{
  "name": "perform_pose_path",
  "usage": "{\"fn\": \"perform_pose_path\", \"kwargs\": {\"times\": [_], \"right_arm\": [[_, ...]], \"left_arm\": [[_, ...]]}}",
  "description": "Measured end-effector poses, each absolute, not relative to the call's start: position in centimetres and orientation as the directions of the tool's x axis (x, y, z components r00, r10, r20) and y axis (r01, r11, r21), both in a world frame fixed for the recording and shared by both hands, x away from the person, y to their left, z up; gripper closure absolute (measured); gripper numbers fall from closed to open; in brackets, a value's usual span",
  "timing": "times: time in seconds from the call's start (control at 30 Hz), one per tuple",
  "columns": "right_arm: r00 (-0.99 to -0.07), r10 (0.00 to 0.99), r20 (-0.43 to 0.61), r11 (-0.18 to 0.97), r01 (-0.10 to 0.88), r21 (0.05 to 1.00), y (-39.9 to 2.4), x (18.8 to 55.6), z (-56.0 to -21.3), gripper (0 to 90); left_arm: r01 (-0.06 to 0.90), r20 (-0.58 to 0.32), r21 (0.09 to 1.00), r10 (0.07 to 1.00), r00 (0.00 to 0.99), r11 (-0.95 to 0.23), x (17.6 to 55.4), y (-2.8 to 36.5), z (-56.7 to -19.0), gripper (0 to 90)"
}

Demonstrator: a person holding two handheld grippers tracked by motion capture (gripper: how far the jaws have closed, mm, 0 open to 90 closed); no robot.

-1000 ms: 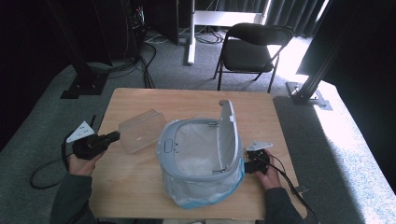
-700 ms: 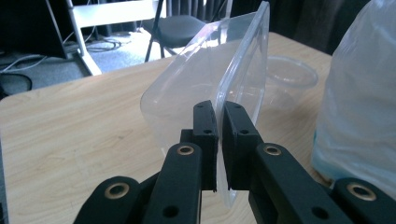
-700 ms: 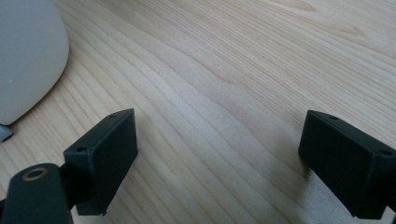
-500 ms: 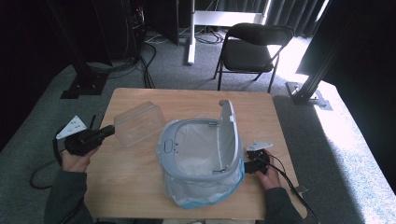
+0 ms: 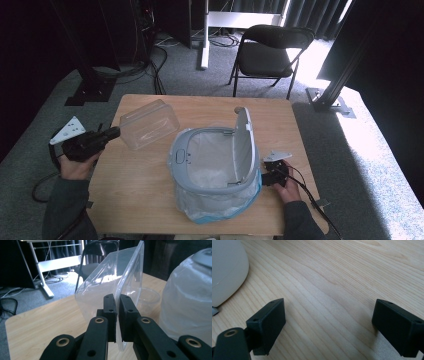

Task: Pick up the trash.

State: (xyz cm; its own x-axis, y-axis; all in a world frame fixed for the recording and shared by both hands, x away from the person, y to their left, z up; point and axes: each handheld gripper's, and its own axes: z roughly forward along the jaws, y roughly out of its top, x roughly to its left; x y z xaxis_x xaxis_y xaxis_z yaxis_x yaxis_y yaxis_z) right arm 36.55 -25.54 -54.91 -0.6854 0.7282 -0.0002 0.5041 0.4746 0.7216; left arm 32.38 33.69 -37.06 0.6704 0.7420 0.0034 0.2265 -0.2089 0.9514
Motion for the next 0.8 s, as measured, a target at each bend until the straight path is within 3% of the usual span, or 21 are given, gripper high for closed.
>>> {"fn": "perform_pose_path", "kwargs": {"times": [0.8], "right_arm": [[-0.685,0.728,0.0,0.475,0.504,0.721,-25.5,36.5,-54.9,10.8]], "left_arm": [[0.135,0.068,0.963,0.691,0.72,-0.235,32.0,32.6,-32.1,85.5]]}}
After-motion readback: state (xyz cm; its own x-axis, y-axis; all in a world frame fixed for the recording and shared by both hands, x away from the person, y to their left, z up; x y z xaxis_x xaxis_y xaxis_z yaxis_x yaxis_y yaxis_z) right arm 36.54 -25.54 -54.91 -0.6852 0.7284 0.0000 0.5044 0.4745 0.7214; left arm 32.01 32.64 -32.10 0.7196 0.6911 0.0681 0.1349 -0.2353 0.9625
